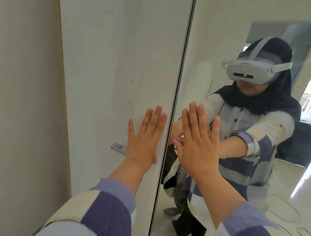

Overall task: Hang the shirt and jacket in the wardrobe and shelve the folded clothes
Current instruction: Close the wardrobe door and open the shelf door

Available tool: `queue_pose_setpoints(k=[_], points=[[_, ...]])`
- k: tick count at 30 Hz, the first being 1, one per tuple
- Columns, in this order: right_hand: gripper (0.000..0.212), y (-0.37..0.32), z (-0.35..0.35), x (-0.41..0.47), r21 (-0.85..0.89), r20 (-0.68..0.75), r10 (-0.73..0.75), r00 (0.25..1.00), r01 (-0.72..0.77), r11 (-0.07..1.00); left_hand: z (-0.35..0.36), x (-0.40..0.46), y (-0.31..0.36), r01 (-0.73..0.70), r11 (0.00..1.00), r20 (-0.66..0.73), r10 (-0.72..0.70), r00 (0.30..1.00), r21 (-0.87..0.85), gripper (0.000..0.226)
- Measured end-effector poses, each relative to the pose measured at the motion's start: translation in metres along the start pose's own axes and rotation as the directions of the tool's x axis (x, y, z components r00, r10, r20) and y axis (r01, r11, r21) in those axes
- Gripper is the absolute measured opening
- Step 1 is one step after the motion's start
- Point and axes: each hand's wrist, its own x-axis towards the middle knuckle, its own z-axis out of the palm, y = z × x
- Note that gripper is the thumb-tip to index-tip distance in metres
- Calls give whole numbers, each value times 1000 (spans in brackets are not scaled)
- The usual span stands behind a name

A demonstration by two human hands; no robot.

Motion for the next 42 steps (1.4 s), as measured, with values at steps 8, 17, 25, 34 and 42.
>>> queue_pose_setpoints(k=[8, 17, 25, 34, 42], points=[[81, -10, -1, 3, -7, -8, 7, 1000, -7, 1000, 6, 8, 1, 61, 998, -43, -60, 997, 26, 143], [63, 18, -34, -45, -5, -6, -26, 1000, 26, 1000, -20, -34, 30, -61, 995, -71, 56, 996, -73, 124], [62, 159, -87, -142, -230, 19, 246, 969, -235, 945, -55, -67, 175, -365, 902, -300, 291, 908, -229, 121], [71, 265, -120, -203, -329, -22, 505, 863, -483, 811, -73, -83, 323, -509, 833, -368, 413, 833, -217, 124], [86, 292, -98, -194, -122, -33, 479, 877, -479, 869, -80, -70, 372, -368, 906, -205, 327, 923, -210, 129]])
